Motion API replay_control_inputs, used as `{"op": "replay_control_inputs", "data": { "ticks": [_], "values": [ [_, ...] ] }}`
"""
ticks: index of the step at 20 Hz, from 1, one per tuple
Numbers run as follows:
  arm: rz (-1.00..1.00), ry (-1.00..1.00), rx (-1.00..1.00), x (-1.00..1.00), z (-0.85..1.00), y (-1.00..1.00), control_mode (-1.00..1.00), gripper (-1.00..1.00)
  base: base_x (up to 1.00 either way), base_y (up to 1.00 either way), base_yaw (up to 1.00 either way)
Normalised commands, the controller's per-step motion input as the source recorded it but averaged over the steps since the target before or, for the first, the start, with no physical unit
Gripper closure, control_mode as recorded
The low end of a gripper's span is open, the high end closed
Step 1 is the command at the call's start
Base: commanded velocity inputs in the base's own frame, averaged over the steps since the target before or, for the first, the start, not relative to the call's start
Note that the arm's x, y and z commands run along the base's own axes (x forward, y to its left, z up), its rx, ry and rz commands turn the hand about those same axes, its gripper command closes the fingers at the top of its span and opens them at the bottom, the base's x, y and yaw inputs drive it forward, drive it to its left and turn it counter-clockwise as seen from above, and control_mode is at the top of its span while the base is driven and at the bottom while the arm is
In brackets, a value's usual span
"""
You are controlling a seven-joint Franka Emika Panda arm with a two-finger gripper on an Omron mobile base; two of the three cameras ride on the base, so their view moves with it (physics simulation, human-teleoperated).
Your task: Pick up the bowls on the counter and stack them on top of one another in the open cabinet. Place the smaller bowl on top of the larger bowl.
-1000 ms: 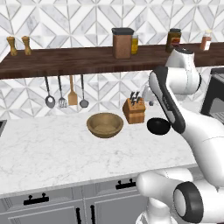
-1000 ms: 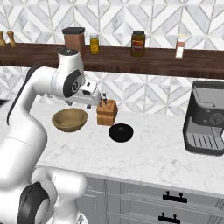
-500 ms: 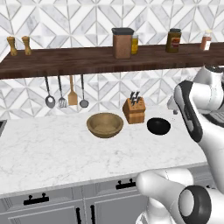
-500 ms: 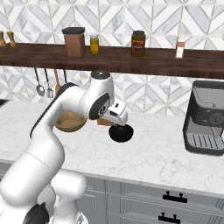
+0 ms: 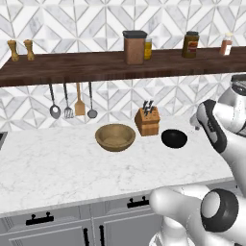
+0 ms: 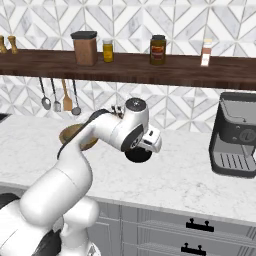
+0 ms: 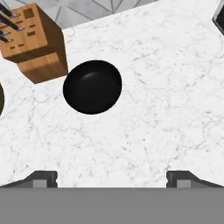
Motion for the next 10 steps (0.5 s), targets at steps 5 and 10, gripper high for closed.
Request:
{"op": "replay_control_inputs", "data": {
  "ticks": [5,10],
  "values": [
    [-0.03,0.06,0.03,0.59,-0.46,0.02,-1.0,-1.0,0.0,0.0,0.0],
    [-0.03,0.21,0.02,0.94,-0.29,0.06,-1.0,-1.0,0.0,0.0,0.0]
  ]
}}
